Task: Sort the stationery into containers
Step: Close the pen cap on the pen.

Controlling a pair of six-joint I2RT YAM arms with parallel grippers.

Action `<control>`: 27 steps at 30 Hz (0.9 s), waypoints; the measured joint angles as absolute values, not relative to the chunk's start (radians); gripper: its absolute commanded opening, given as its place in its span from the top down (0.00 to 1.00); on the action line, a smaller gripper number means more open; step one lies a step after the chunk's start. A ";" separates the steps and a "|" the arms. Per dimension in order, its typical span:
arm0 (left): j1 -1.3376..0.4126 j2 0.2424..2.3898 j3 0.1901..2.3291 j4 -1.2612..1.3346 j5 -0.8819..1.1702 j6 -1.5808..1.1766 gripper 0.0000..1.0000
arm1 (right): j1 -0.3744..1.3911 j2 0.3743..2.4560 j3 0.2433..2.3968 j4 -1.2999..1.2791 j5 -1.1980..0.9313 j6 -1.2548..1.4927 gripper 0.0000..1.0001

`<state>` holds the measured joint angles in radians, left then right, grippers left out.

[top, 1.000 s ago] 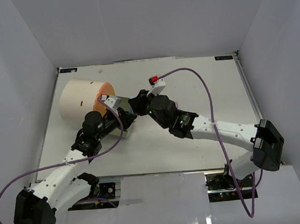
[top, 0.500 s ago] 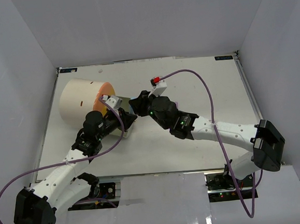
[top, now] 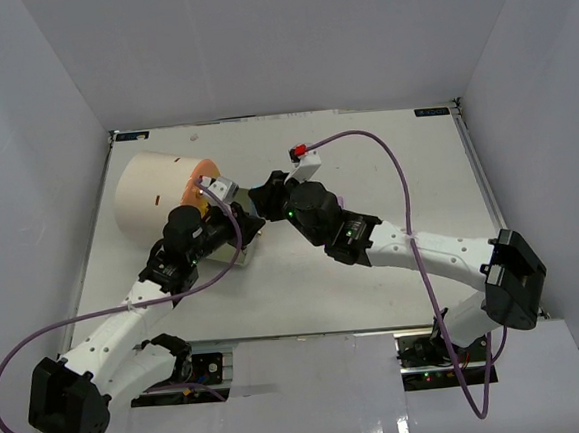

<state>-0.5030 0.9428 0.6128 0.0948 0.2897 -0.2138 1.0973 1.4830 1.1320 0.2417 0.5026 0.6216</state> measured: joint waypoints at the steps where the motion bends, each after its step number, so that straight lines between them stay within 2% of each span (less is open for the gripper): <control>1: -0.503 0.950 0.625 0.084 0.290 -0.212 1.00 | 1.096 1.483 1.135 0.241 0.505 0.622 0.88; 23: -0.503 1.006 0.719 -0.001 0.269 -0.175 1.00 | 1.095 1.477 1.142 0.196 0.490 0.620 0.90; 27: -0.476 1.007 0.738 0.099 0.229 -0.165 1.00 | 1.114 1.461 1.121 0.066 0.418 0.618 0.88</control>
